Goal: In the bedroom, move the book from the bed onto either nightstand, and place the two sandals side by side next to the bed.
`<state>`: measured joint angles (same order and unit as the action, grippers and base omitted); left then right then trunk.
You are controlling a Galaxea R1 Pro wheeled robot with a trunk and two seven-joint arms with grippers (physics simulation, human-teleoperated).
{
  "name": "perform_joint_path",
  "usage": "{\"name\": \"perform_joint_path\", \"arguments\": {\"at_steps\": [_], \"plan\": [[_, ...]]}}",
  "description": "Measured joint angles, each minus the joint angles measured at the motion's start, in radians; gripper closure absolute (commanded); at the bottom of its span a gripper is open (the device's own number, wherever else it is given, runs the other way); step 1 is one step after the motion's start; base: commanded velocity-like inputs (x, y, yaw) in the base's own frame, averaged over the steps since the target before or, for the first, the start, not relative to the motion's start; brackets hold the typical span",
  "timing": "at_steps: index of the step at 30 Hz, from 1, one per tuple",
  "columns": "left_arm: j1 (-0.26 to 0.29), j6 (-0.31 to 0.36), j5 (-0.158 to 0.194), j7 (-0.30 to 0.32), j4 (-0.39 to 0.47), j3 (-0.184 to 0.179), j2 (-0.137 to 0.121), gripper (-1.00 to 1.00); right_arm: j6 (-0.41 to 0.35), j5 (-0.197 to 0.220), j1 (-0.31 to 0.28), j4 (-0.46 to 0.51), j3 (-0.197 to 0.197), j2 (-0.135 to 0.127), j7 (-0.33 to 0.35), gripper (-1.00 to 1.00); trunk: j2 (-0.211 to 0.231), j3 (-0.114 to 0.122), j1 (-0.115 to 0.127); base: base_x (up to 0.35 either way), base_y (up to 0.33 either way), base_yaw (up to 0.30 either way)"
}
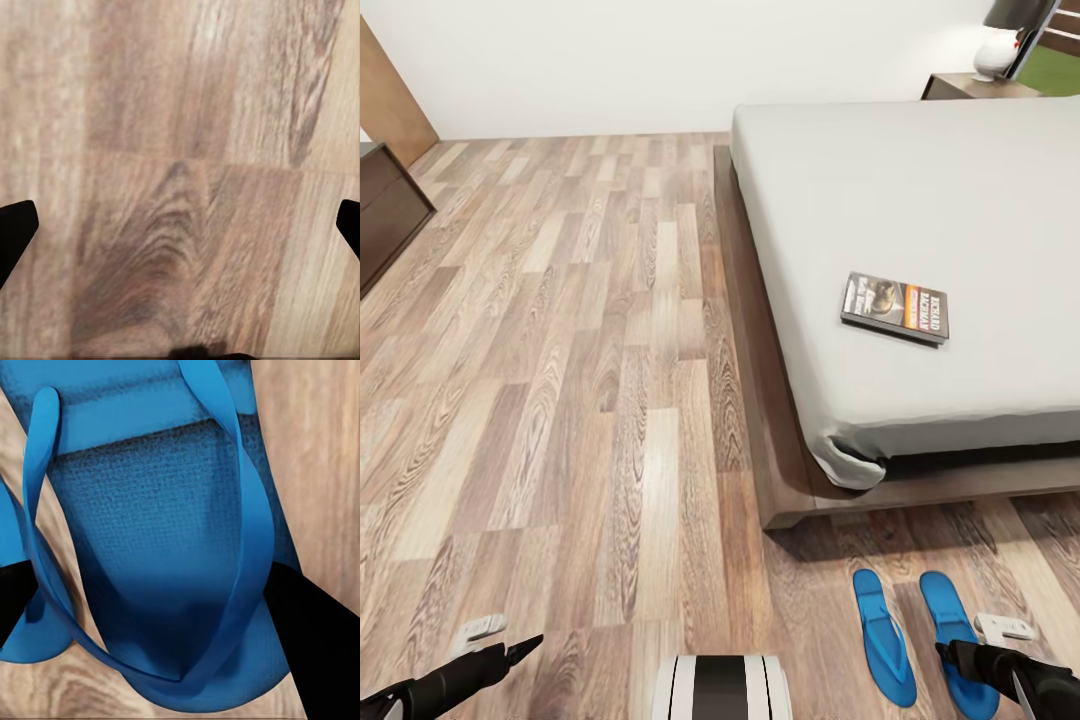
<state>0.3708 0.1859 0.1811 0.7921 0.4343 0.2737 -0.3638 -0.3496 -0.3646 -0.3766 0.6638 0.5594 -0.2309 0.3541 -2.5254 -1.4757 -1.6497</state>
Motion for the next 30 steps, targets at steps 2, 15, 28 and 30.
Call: {"name": "perform_joint_path", "arguments": {"at_steps": [2,15,28,30], "plan": [[0.0,0.0,-0.001,0.0,0.0,0.0,0.0,-1.0,0.0,0.0,0.0,0.0,0.0,0.0,0.0,1.0,0.0,-0.008,-0.001,0.0,0.0,0.0],[0.0,0.0,0.0,0.0,0.0,0.0,0.0,-1.0,0.0,0.0,0.0,0.003,0.0,0.001,0.0,1.0,-0.004,-0.058,-0.007,0.0,0.0,0.0],[0.0,0.0,0.0,0.0,0.0,0.001,0.0,-1.0,0.0,0.001,0.0,0.003,0.0,0.001,0.0,1.0,-0.006,-0.097,-0.011,0.0,0.0,0.0],[0.0,0.0,0.0,0.0,0.0,0.001,0.0,-1.0,0.006,0.001,0.0,0.004,0.0,0.001,0.0,1.0,-0.006,-0.097,-0.011,0.0,0.0,0.0]]}}
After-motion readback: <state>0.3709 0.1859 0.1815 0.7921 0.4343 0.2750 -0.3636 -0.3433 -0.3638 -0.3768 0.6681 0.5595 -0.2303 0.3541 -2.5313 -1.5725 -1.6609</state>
